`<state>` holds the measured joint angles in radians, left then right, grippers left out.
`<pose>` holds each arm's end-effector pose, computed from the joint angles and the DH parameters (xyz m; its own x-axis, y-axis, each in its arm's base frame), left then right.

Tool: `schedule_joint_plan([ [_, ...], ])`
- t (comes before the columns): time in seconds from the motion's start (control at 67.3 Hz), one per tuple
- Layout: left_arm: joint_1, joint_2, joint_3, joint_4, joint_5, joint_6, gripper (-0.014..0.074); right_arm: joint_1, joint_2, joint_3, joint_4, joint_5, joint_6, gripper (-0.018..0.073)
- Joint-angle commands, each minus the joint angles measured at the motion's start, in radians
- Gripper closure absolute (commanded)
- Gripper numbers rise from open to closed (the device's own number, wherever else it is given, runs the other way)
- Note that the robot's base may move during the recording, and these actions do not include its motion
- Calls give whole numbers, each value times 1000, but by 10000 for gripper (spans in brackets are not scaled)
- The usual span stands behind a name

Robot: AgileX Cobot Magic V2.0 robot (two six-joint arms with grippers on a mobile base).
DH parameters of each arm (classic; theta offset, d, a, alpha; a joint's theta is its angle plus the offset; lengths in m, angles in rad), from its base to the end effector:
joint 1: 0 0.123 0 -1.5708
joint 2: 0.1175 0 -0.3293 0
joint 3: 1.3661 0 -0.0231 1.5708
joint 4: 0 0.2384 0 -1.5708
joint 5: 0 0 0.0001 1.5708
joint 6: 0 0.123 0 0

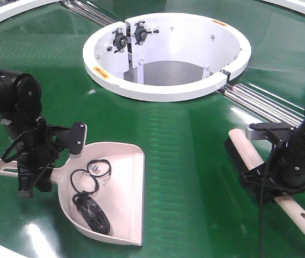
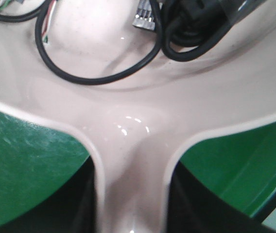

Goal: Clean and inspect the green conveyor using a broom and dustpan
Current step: 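Lower the brush back onto the conveyor with the right gripper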

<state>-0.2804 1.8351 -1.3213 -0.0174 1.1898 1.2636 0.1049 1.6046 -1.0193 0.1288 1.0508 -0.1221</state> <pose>0.3296 -0.0970 0.2281 -0.0337 0.9994 -0.0013 0.9983 0.0336 -0.0483 0.2702 0.0422 0.2327 -0.9863 -0.1616 -0.0319 -0.1642 0.9803 0.1098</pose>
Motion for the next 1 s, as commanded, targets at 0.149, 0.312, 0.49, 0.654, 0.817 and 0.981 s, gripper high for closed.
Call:
schedule_joint_plan([
  [0.149, -4, -48, -27, -20, -5, -17, 603, -6, 8, -24, 5, 16, -7, 559],
  [0.312, -4, -47, -27, -20, -18, -17, 603, -6, 14, -24, 2, 13, -6, 538],
  [0.49, -4, -47, -27, -20, -41, -18, 592, -6, 14, -24, 1, 11, -6, 473],
  [0.654, -4, -47, -27, -22, -25, -21, 533, -6, 14, -24, 1, 11, -5, 365],
  [0.817, -4, -47, -27, -51, 3, -31, 414, -6, 14, -24, 1, 11, -3, 234],
  [0.981, -4, -49, -27, -61, 3, -60, 251, -6, 12, -24, 0, 11, -3, 127],
])
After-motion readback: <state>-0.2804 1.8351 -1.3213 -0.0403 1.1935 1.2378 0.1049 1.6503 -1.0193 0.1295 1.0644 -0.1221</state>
